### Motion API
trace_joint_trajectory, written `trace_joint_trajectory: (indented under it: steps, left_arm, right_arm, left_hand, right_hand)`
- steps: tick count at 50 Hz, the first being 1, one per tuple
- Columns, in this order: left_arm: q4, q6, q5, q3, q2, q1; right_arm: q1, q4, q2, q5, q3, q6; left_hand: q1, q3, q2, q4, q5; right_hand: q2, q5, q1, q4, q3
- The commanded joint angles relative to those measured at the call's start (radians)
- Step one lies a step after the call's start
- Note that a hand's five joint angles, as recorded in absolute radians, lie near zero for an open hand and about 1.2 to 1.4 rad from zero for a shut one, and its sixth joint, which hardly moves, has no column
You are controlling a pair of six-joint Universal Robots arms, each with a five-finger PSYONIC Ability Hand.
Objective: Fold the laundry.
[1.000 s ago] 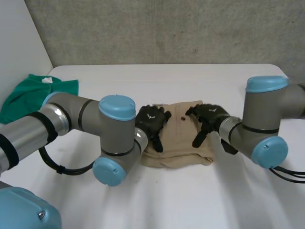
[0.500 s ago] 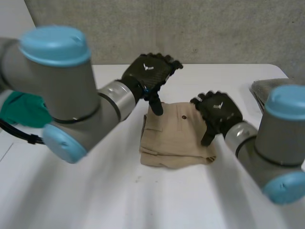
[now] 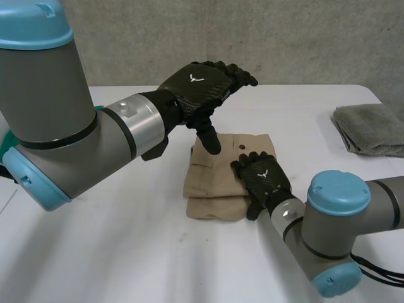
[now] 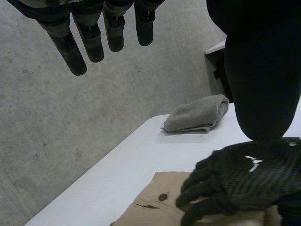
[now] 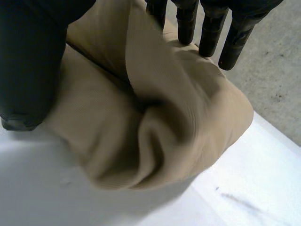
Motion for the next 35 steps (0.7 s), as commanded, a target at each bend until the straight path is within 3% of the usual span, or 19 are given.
trace_joint_trajectory:
  steps: [1,12,17,22,26,35]
  left_arm:
    - [-0.003,-0.001,0.004,-0.007,0.000,-0.013]
    - [-0.045,-0.001,0.008,-0.008,0.001,-0.032]
    - [-0.049,-0.001,0.008,-0.010,0.001,-0.050]
    - [-0.050,-0.001,0.007,-0.010,0.003,-0.055]
    - [-0.052,-0.001,0.010,-0.010,0.004,-0.059]
    - [-0.067,-0.008,0.067,-0.008,0.004,-0.061]
  right_arm:
    - [-0.002,0.002,0.065,0.009,-0.090,-0.022]
    - [-0.006,0.005,0.111,-0.010,-0.186,-0.017]
    - [-0.009,0.008,0.151,-0.016,-0.228,-0.019]
    - [-0.038,0.008,0.145,-0.025,-0.251,-0.045]
    - [-0.152,0.008,0.119,-0.059,-0.260,-0.078]
    - [-0.374,0.026,0.088,-0.333,-0.452,-0.138]
  left_hand:
    - [0.018,-0.009,-0.003,-0.007,-0.022]
    - [0.029,0.003,0.008,0.005,-0.011]
    - [0.029,0.003,0.008,0.005,-0.011]
    - [0.026,0.000,0.005,0.002,-0.014]
    - [0.023,-0.003,0.002,-0.001,-0.017]
    - [0.023,-0.003,0.002,-0.001,-0.017]
  right_hand:
    - [0.063,0.042,0.128,0.031,0.086]
    - [0.538,0.517,0.603,0.507,0.561]
    - [1.191,1.170,1.256,1.160,1.214]
    - [1.193,1.172,1.257,1.161,1.215]
    - [1.193,1.172,1.257,1.161,1.215]
    - [1.193,1.172,1.257,1.161,1.215]
